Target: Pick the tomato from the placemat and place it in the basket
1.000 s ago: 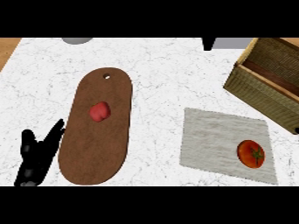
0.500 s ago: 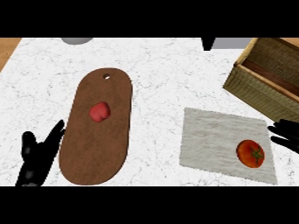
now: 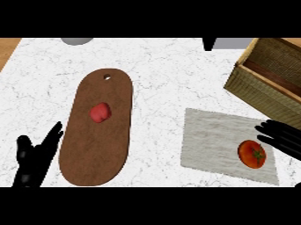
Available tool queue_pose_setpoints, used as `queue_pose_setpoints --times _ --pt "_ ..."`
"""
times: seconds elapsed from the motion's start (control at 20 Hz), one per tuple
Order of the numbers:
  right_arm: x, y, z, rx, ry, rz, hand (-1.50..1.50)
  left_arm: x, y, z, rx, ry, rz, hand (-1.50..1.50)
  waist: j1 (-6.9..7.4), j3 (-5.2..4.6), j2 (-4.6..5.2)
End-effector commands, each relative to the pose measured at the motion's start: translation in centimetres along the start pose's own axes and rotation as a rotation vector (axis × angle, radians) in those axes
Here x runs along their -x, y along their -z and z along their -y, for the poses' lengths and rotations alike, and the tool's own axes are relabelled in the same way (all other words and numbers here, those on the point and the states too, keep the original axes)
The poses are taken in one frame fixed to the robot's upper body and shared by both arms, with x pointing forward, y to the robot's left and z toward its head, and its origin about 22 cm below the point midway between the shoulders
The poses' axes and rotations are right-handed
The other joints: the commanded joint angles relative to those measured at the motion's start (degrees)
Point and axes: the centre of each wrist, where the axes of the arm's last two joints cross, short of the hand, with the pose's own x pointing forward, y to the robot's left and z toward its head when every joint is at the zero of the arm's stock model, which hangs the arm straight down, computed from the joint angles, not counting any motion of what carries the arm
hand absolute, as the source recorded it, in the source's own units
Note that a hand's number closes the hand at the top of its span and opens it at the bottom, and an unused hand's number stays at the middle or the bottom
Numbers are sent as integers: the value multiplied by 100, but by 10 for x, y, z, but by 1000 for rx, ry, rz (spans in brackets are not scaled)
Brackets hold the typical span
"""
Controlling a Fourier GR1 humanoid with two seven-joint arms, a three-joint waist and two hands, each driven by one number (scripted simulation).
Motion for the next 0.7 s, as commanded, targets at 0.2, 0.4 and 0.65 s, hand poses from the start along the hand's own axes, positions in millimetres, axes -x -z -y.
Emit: queue_pose_setpoints --times 0.2,0.4,0.65 --pt "1 7 -19 -7 -16 9 -150 13 -4 18 4 -12 -65 0 -12 -42 33" --pt "-3 18 -20 -60 -50 -45 -150 8 -3 3 18 -11 -106 0 -9 -43 32" --pt "7 36 -32 -101 -99 -76 -150 9 -11 3 -6 4 -67 0 31 -41 37"
